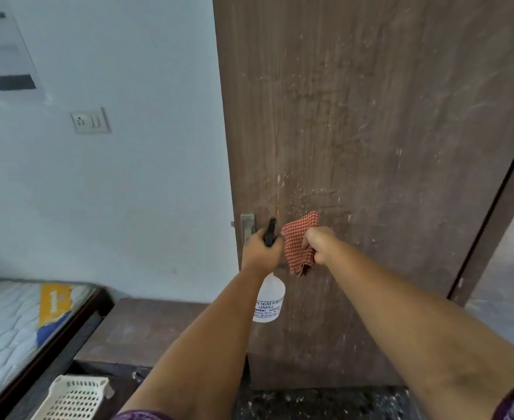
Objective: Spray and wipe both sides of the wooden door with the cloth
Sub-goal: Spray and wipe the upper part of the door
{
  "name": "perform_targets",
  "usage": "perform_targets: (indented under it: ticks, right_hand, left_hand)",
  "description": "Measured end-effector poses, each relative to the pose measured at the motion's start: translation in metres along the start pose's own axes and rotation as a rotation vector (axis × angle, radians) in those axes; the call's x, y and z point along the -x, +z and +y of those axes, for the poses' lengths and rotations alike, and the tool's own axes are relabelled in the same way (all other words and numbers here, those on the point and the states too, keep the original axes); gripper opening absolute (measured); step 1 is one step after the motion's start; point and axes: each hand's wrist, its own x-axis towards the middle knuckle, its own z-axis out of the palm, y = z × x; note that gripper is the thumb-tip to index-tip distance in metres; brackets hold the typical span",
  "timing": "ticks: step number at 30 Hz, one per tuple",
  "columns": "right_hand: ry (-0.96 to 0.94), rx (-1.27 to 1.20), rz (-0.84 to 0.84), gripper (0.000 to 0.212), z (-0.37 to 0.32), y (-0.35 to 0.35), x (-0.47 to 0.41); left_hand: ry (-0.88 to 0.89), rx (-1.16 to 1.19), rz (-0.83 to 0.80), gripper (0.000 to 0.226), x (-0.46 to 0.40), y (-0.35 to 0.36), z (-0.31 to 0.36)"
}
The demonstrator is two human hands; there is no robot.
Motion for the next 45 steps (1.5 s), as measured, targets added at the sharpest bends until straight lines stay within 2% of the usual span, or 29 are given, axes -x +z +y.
perform_targets:
  ticks: [5,9,13,17,21,25,31,38,45]
  right_hand:
    - [-0.124,-0.149,0.029,0.023,-0.045,-0.007,0.014]
    - [-0.227,-0.235,0.03,0.023,-0.088,-0.008,0.019]
    - [-0.291,-0.32,0.061,0.025,-0.133,-0.003,0.015]
    - [-0.373,-0.357,0.079,0.021,-0.185,0.0,0.011]
    - [-0.49,-0.414,0.095,0.031,-0.251,0.001,0.008]
    - [-0.603,-0.469,0.052,0.021,-0.31,0.006,0.023]
    - [-0.736,-0.625,0.03,0.021,-0.393,0.021,0.037]
    - [-0.88,-0.657,0.12,0.03,-0.475,0.016,0.058]
    - [-1.045,-0.616,0.2,0.025,-0.536,-0.007,0.072]
  left_hand:
    - [0.075,-0.009,0.047,0.022,-0.022,-0.009,0.056]
    - [0.138,-0.071,0.082,0.033,-0.046,-0.019,0.098]
    - [0.195,-0.074,0.091,0.034,-0.074,-0.032,0.134]
    - [0.223,0.0,0.112,0.031,-0.105,-0.05,0.17]
    - [0.296,-0.004,0.118,0.035,-0.133,-0.075,0.214]
    - [0.389,0.047,0.11,0.034,-0.16,-0.108,0.263]
    - [0.547,0.113,0.115,0.026,-0.194,-0.161,0.34]
    - [0.671,0.101,0.163,0.022,-0.23,-0.197,0.413]
    - [0.676,0.158,0.191,0.022,-0.247,-0.232,0.478]
